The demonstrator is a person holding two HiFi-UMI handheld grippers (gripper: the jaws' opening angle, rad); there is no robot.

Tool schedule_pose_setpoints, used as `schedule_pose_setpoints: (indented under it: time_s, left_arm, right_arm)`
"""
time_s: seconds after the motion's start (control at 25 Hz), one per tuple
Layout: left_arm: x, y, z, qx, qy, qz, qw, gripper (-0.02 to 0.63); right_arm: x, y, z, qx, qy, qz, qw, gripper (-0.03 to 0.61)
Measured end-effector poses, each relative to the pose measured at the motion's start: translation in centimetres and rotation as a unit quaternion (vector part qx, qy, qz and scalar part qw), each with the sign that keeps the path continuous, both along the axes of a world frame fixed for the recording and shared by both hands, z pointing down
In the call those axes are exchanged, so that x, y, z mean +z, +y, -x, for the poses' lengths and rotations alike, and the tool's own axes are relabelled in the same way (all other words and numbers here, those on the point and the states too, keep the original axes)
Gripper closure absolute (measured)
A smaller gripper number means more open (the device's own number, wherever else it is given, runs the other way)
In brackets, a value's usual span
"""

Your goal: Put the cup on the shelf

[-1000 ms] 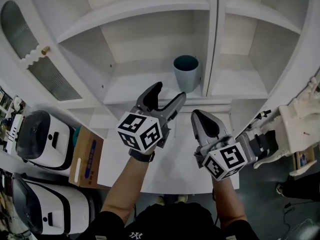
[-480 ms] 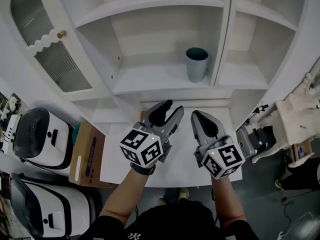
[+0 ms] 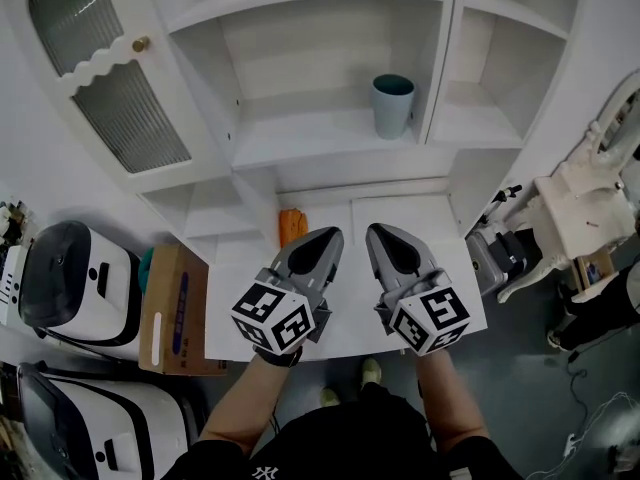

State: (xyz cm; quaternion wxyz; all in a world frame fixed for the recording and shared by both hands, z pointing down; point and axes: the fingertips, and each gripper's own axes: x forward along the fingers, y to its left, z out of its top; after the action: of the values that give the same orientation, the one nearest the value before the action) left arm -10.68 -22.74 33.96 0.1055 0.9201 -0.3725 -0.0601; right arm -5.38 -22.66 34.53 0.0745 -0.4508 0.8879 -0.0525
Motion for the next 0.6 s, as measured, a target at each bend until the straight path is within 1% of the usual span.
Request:
schedule_pose_setpoints:
  time_s: [0.2,0.4,0.6]
  left_arm:
    - [-0.4,2.3,1.8,-0.005,-0.003,-0.009,0.9999,0.614]
    - [-0.3,4.1,3.1,-0.013,-0.014,-0.010,0.9998,0.614]
    - [-0.2,5.7,4.1,-0.018,-0.010,-0.009,0.9997,0.614]
  right_arm:
    - [-0.1,2.6,1.8,-0.002,0.005,-0.005,1.000,0.560]
    - [-0.2,4.7,2.7,0.005,0.001,-0.008,1.000,0.558]
    - [-0.3,6.4,3.4,0.004,-0.003,-0.011,1.000,0.558]
